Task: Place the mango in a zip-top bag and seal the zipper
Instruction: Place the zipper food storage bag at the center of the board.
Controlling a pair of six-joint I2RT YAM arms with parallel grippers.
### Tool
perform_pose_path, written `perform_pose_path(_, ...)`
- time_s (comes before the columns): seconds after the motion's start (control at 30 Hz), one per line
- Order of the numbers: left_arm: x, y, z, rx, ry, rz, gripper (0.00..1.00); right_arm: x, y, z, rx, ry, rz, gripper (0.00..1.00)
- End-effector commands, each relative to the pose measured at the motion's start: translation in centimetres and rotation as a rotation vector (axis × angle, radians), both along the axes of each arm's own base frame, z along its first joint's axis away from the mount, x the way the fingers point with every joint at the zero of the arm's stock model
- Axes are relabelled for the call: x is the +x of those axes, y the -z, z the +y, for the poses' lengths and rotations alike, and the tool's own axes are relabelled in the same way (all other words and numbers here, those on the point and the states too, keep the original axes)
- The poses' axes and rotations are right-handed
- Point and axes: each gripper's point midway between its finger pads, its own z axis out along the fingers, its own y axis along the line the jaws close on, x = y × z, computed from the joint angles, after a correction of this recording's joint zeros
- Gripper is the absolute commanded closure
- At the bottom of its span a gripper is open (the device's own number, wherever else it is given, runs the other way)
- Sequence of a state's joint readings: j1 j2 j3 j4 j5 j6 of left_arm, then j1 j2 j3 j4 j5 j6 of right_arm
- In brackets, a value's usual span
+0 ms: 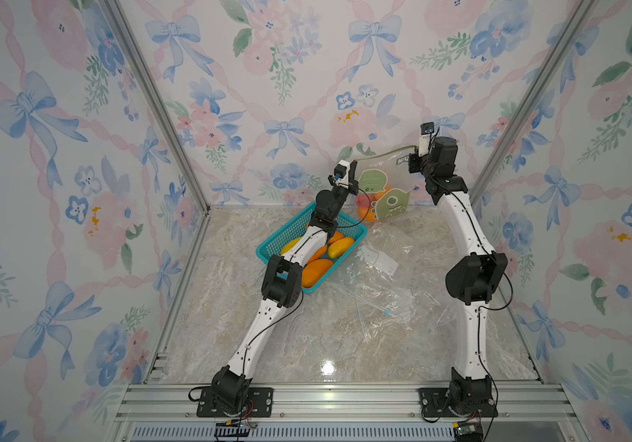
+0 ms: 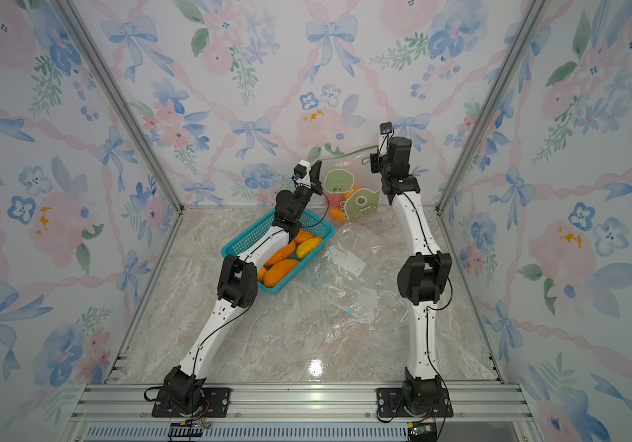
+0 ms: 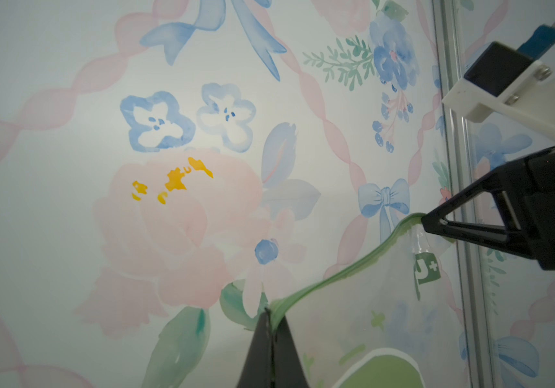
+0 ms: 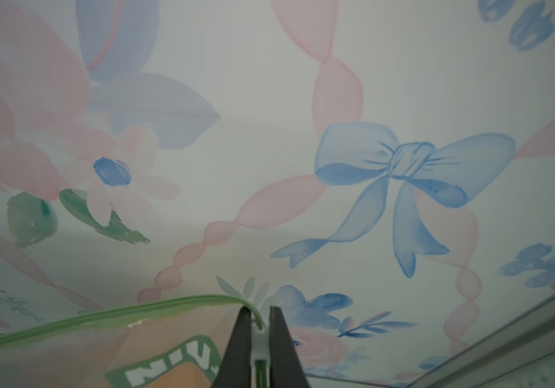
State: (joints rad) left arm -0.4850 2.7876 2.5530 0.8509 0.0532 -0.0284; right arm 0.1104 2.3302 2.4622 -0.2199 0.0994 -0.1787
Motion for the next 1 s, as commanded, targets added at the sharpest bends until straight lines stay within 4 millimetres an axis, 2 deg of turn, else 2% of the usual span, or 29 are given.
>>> perform_pose_path(0.0,-1.9,-4.1,0.3,-0.012,0.031,-0.045,1.0,-1.1,0.4,-1.1,-0.002,0.037,0.014,0.91)
perform_pose_path(0.13,-3.1,-3.4,-0.5,0.052,0.017,0.035,1.0,-3.4,0.4,-1.4,-0.005,0.044,0.021,0.91)
perform_pose_path(0.37,-6.2,-2.2,-0.3,0.105,0.008,0.142,1.0,-7.6,-0.8,-2.3,0.013,0.065,0.019,0.91)
perform_pose_path(0.5,-8.5,-1.9,-0.4,0.141,0.004,0.17,1.0,-9.3,-1.2,-2.8,0.02,0.085,0.018,0.91)
perform_pose_path(0.7,-9.8,-1.0,0.2,0.127,0.032,0.227,1.0,-10.9,-1.8,-3.4,0.039,0.105,0.011,0.9)
perform_pose_path(0.8,-9.4,0.0,0.1,0.13,0.037,0.247,1.0,-10.9,-1.1,-3.8,0.048,0.119,0.029,0.87)
perform_pose_path(0.97,-8.6,1.8,-0.8,0.141,0.062,0.276,1.0,-10.9,2.1,-5.0,0.08,0.149,0.068,0.78)
